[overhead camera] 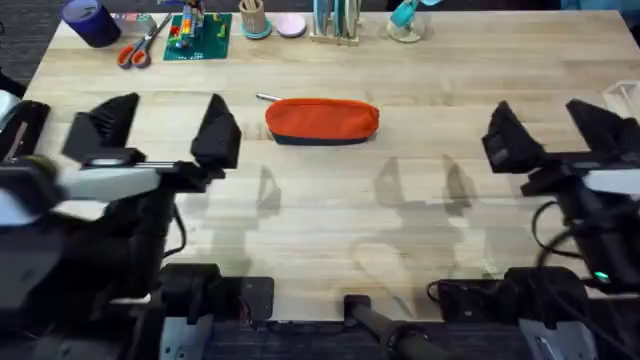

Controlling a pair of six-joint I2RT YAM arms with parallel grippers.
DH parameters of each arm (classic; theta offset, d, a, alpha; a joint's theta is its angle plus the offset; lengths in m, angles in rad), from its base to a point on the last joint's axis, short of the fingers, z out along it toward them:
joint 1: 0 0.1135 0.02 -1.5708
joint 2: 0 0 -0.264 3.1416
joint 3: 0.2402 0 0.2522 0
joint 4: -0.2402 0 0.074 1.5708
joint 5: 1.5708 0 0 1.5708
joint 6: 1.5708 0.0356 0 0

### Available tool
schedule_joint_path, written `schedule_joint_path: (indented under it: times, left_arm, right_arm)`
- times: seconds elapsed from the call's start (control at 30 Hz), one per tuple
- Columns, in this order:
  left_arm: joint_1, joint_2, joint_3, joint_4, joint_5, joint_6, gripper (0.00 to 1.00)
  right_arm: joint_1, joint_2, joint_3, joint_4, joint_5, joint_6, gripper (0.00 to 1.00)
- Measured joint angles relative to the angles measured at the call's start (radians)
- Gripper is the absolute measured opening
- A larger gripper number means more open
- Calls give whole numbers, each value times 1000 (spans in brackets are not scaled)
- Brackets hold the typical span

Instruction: Unzip the bag, pick up the pens from the table one at a time and place them inside, then zip the bag closed.

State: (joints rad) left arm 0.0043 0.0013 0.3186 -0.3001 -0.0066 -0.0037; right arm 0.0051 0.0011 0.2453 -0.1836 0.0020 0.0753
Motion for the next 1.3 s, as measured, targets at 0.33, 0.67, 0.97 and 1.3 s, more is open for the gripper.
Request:
schedule_joint_path:
  times: [0.33, 0.67, 0.97, 1.3]
  left_arm:
    - [0, 195, 313, -255, -42, 0, 993]
    - [0, 480, 586, -454, -31, 0, 992]
    - [0, 768, 787, -573, 51, 92, 993]
    - [2, 963, 811, -519, 194, 332, 992]
  right_arm:
    - [0, 268, 361, -336, -2, 7, 996]
    - [0, 596, 648, -561, -2, 7, 996]
    - [0, 810, 820, -686, -2, 3, 995]
    - [0, 904, 828, -686, -3, 2, 996]
